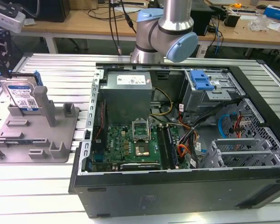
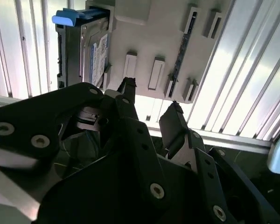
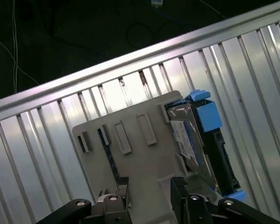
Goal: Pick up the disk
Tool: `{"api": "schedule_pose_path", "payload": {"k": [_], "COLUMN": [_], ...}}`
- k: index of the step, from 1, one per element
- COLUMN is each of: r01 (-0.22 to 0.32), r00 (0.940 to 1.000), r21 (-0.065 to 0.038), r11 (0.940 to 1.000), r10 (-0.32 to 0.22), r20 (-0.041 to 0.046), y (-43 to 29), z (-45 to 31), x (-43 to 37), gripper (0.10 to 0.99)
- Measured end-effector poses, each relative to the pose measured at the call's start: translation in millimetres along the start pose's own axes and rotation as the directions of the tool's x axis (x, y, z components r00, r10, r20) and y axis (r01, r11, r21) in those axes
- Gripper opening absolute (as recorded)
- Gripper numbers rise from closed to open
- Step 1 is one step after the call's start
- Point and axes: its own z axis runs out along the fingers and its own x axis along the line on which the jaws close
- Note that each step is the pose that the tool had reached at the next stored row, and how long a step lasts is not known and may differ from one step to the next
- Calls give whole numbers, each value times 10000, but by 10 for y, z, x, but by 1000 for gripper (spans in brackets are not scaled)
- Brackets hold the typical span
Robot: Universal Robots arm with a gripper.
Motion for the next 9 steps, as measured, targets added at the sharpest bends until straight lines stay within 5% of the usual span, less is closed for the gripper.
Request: {"api": "schedule_pose_path", "payload": {"k": [6, 9], "r01": [1396, 1584], "r00": [9902, 9874], "r21": [80, 94], "r11": [9902, 9873], "r10": [-1396, -1584], "r20": [-10, -11], "y": [0, 0], "z": [2, 3], "x": [0, 1], "gripper": [482, 482]}}
